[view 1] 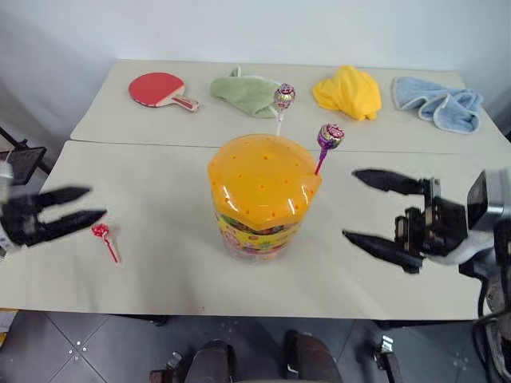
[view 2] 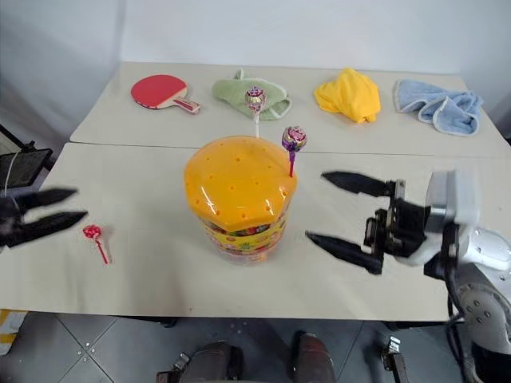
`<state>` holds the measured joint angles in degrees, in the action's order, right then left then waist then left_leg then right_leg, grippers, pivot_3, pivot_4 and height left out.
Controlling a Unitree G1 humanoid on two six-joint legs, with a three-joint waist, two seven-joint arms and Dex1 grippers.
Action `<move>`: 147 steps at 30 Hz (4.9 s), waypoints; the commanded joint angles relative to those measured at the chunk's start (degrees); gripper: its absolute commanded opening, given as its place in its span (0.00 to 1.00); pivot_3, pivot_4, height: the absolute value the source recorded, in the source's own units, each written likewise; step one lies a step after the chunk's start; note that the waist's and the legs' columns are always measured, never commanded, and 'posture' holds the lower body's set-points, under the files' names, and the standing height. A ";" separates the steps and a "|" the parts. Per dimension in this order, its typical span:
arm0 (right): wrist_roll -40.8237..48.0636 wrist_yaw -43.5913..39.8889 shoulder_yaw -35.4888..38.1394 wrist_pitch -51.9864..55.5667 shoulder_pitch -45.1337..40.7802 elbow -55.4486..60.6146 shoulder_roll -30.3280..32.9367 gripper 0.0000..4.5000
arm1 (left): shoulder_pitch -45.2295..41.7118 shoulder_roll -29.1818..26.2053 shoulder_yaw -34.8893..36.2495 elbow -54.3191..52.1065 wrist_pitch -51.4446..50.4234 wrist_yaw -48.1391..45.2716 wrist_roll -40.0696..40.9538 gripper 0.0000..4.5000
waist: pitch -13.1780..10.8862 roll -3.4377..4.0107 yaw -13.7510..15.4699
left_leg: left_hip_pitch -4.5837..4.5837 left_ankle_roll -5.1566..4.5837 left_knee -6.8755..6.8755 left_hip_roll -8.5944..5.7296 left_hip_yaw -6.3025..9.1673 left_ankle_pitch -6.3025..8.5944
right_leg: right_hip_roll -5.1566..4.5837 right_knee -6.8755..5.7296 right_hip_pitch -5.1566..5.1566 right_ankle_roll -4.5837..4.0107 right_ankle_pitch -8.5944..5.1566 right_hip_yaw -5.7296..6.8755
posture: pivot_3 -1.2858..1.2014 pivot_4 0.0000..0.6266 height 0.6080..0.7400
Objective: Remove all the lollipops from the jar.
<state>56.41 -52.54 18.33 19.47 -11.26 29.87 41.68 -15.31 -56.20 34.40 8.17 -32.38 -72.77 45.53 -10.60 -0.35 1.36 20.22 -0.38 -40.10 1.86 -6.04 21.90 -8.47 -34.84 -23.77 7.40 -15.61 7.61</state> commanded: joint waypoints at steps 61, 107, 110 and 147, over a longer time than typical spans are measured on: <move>-30.68 6.92 8.79 17.90 21.27 -26.52 24.37 0.14 | -15.23 14.27 -18.62 -21.34 0.00 -4.00 12.39 0.97 | 0.11 0.14 -0.40 | 0.04 -0.14 0.00 -0.04 -0.14 -0.03 | 0.08 0.57 0.17 0.08 0.04 -0.14 | 0.52 0.24 1.00; -2.90 19.54 -15.83 36.41 -44.05 -16.15 -15.33 0.06 | -7.23 24.04 -7.10 -17.59 -4.81 15.60 25.35 0.97 | 0.08 0.20 -1.80 | 0.19 -0.07 -0.03 -0.09 0.47 -0.01 | 0.05 0.07 0.08 0.14 0.08 0.13 | 0.52 0.24 1.00; -4.21 17.66 -15.75 34.48 -43.84 -16.08 -15.00 0.00 | -7.75 23.85 -7.77 -18.05 -5.20 14.78 25.26 0.97 | 0.08 0.20 -2.01 | 0.18 -0.07 -0.02 -0.10 0.48 -0.01 | 0.06 0.07 0.07 0.14 0.08 0.13 | 0.52 0.24 1.00; -28.01 4.26 4.98 30.03 8.13 -30.77 23.27 0.38 | -14.80 8.74 -17.01 -21.55 0.35 -0.87 8.88 0.97 | 0.05 0.25 -1.26 | 0.18 -0.09 0.05 -0.02 -0.11 -0.06 | 0.13 0.78 0.13 0.18 0.15 -0.06 | 0.52 0.24 1.00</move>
<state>27.91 -46.81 19.46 51.71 -3.07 -0.98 64.97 -30.47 -46.29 16.93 -12.61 -33.13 -74.35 55.81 -10.55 -0.10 0.10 20.39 -0.49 -40.06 1.83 -6.18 21.83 -8.34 -34.05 -23.64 7.58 -15.46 7.53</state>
